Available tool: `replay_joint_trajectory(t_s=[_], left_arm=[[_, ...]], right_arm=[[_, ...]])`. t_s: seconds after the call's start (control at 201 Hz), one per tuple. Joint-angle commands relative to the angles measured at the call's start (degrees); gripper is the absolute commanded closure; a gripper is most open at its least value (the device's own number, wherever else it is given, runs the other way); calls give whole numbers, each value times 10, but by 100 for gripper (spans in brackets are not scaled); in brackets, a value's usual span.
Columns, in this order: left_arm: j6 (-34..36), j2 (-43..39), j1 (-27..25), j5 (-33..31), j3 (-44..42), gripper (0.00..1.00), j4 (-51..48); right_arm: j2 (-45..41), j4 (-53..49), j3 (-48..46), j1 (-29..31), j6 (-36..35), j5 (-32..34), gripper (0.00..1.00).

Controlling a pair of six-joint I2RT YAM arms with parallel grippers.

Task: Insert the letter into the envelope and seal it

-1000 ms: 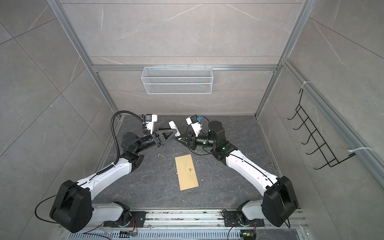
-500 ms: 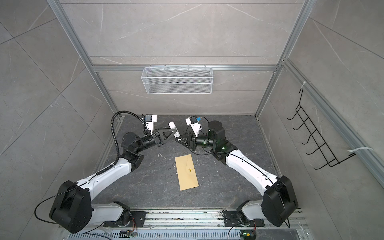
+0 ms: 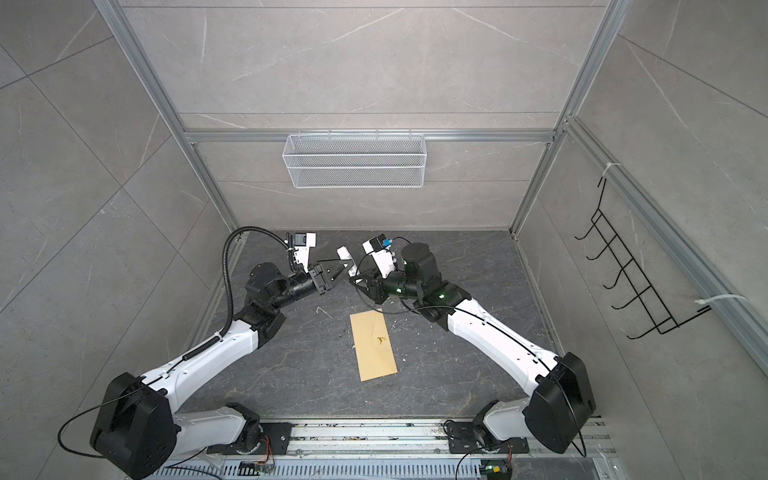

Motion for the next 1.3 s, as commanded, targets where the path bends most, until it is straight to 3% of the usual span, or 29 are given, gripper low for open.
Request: replay_joint_trajectory(t_s=[0.0,0.369,0.468,0.548,0.732,0.906,1.046,1.175,1.295], left_arm=[[48,-9,1,-53,12,100,-42],[60,-1,-11,-88,16,100,-72],[59,0,-11,-95,14,100,-74],[58,0,-11,-97,14,100,-74],[59,-3,-11,-97,13,100,-71],[58,-12,-9,-97,14,100,-66],[51,-19,2,-71,22,100,-62],[35,-20,16,-39,26,100,-43],[18,-20,27,-17,19,100,-8]], right_arm=[[-13,-50,37,34,-56,176,100],[73,-73,121,200,-167,636,100],[104,-53,136,231,-200,723,100],[121,-47,143,243,-211,745,100],[113,-48,134,244,-192,691,99],[74,-54,109,228,-171,593,71],[14,-58,64,180,-126,431,41],[-45,-34,9,105,-71,235,15],[-69,-8,-28,39,-18,76,10]])
